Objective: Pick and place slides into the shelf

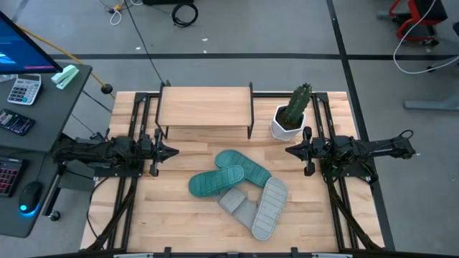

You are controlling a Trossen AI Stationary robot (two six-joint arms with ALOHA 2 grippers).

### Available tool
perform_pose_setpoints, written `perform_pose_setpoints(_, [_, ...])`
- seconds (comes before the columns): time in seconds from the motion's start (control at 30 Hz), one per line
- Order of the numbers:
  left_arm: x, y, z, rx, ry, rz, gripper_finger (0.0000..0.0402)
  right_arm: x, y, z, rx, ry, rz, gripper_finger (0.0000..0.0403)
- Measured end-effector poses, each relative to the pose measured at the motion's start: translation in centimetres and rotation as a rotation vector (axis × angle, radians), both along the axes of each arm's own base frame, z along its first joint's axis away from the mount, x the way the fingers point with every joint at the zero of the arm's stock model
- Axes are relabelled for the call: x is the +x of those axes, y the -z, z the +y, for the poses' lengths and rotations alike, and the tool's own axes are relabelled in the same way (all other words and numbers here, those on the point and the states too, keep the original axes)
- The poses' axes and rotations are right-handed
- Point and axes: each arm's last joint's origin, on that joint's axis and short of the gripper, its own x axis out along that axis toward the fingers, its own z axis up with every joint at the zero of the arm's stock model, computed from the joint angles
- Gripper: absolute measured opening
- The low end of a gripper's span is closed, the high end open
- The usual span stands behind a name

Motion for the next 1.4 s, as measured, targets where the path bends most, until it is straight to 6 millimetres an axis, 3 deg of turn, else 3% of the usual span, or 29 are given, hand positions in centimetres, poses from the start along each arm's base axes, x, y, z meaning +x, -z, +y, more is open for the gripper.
perform_pose_setpoints(0.87, [0.00, -0.01, 0.02, -0.013, -0.007, -0.002, 0.0021, -0.01, 0.31, 0.00, 0.078, 0.003, 0.027, 0.0019])
perform_pose_setpoints(1.1, [0.00, 0.00, 0.02, -0.251, 0.004, -0.012, 0.0026, -0.01, 0.32, 0.00, 0.153, 0.006, 0.024, 0.0019])
perform_pose_setpoints(1.4, [-0.01, -0.10, 0.07, -0.491, 0.002, -0.038, 0.0019, -0.01, 0.32, 0.00, 0.504, 0.019, 0.002, 0.0019])
